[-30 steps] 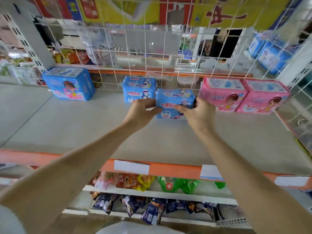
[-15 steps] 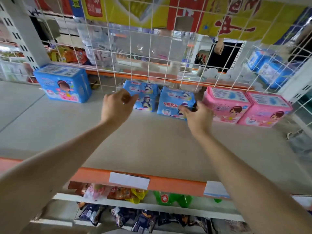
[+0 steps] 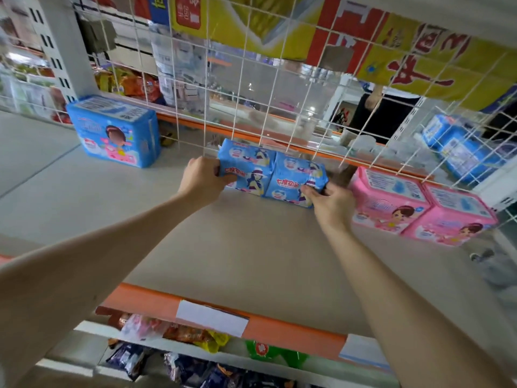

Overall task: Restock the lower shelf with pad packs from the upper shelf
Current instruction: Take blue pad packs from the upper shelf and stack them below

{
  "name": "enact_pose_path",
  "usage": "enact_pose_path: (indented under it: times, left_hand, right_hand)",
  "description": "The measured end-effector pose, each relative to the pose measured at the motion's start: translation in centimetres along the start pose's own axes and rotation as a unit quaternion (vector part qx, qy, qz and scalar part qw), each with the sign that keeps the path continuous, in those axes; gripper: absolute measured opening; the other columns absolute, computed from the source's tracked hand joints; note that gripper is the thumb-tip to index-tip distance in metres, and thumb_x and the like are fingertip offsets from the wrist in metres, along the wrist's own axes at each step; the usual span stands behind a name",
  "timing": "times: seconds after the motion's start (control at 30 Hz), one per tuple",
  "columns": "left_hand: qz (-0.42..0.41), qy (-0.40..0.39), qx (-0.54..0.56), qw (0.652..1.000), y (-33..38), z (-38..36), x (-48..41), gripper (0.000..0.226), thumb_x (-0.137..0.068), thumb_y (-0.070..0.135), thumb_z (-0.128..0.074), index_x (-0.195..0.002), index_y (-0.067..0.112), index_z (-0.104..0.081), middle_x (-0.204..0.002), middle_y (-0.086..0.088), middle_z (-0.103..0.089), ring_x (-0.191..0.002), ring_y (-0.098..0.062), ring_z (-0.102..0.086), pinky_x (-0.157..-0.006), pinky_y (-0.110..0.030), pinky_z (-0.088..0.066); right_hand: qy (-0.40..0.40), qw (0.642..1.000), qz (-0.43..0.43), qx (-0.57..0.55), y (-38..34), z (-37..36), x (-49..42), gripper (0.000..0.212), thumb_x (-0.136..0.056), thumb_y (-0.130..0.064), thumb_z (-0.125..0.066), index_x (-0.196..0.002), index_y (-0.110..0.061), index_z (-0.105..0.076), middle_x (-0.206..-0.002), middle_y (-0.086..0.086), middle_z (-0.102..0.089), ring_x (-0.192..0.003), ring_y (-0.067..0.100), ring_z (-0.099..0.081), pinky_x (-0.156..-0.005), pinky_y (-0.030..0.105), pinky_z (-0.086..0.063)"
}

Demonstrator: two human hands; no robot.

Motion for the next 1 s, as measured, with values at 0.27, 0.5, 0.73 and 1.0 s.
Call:
enact_pose_path:
  times: [0.27, 0.5, 0.73, 1.0]
  left_hand:
    - [-0.010, -0.055, 0.006, 0.998, 0.7, 0.9, 1.3, 0.038, -0.087, 0.044, -0.073, -0.110, 0.014, -0.075, -0.101, -0.001, -0.074, -0.079, -0.009, -0.061, -0.058, -0.016, -0.043]
    - [-0.068, -0.002, -0.109, 0.992, 0.9, 5.0, 5.9, 0.047, -0.084, 0.070, -0.058, -0.098, 0.026, -0.066, -0.098, 0.006, -0.069, -0.096, -0.025, -0.065, -0.076, -0.037, -0.052]
    - [-0.209, -0.121, -0.198, 0.950, 4.6, 6.0, 10.3, 0.071, -0.090, 0.073, -0.039, -0.145, 0.027, -0.041, -0.156, 0.004, -0.038, -0.139, -0.023, -0.037, -0.108, -0.044, -0.037]
    - [-0.275, -0.153, -0.254, 0.915, 6.4, 7.6, 14.4, 0.078, -0.087, 0.077, -0.016, -0.149, 0.033, -0.034, -0.165, 0.006, -0.019, -0.150, -0.021, -0.020, -0.118, -0.045, -0.023]
  right_hand:
    - [-0.065, 0.998, -0.016, -0.015, 0.1, -0.3, 0.6, 0.057, -0.081, -0.033, -0.081, -0.130, -0.014, -0.061, -0.107, -0.006, -0.072, -0.101, 0.011, -0.069, -0.088, 0.024, -0.055]
    - [-0.049, 0.997, 0.012, -0.050, -0.7, 1.2, 8.3, 0.075, -0.091, -0.038, -0.069, -0.154, -0.018, -0.034, -0.155, -0.010, -0.035, -0.142, 0.006, -0.035, -0.118, 0.039, -0.035]
    - [-0.008, 0.979, 0.147, 0.141, -8.7, 2.0, 12.1, 0.068, -0.092, -0.056, -0.046, -0.146, -0.015, -0.050, -0.157, 0.011, -0.038, -0.148, 0.034, -0.027, -0.119, 0.046, -0.019]
    - [-0.035, 0.969, 0.133, 0.205, -12.1, 3.7, 16.8, 0.068, -0.093, -0.065, -0.035, -0.152, -0.031, -0.038, -0.166, -0.006, -0.014, -0.154, 0.026, -0.008, -0.118, 0.059, -0.013]
Point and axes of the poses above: each hand's wrist, its own x-axis away from the middle knuckle, its own z-axis out of the back of the hand, y = z × x, the point moved 10 cm from there along -x, towards the middle knuckle
